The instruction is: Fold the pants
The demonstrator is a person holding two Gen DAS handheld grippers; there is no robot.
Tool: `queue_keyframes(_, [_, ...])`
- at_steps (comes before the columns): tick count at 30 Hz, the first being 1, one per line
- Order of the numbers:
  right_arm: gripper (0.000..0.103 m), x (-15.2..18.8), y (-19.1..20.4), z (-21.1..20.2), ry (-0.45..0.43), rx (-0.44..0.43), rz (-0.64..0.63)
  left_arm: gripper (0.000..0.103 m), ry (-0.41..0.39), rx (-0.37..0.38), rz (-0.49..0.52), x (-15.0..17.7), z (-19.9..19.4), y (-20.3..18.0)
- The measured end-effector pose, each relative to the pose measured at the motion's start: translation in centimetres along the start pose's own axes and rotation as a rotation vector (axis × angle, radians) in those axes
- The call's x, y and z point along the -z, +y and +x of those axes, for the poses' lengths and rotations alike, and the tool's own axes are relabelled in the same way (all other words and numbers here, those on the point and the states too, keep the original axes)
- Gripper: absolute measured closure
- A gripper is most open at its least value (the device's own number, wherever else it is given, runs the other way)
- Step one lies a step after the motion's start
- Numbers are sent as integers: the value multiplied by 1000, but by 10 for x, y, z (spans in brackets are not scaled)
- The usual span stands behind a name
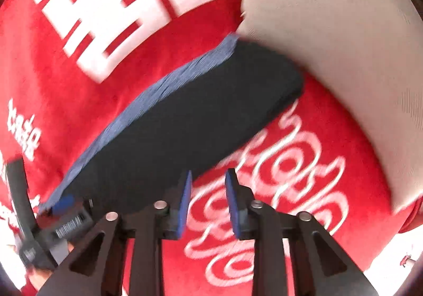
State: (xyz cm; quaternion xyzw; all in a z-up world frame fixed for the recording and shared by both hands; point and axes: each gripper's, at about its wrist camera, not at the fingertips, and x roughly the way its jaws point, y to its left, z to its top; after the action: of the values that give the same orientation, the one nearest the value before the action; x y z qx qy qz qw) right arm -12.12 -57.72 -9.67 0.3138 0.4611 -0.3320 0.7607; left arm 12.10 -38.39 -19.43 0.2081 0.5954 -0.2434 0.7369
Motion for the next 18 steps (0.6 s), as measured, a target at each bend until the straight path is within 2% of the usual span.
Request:
queue_keyframes(2, [75, -23, -5, 6, -27, 17, -22, 0, 8, -8, -28, 3, 8, -4])
queue_keyframes(6, [75, -68, -3, 24, -88, 56, -101, 0, -32, 5, -62, 10, 8, 0])
queue_keyframes(9, [75, -96, -6, 52, -57, 76, -82, 0, -42, -12, -68, 12, 7, -1])
queue_keyframes(11, [85, -108, -16, 73, -20, 106, -63, 0, -45, -16, -71, 14, 8, -3])
queue_keyframes(12, [88, -110, -18, 75, -37, 109, -61, 0, -46, -17, -72, 14, 7, -5])
queue_keyframes(15, [80, -109, -7, 67, -51, 131, -121, 0, -57, -16, -78, 16, 8, -6])
queue_keyframes(18, [68, -98, -10, 51, -38, 59, -96, 0, -43, -25, -73, 18, 17, -10])
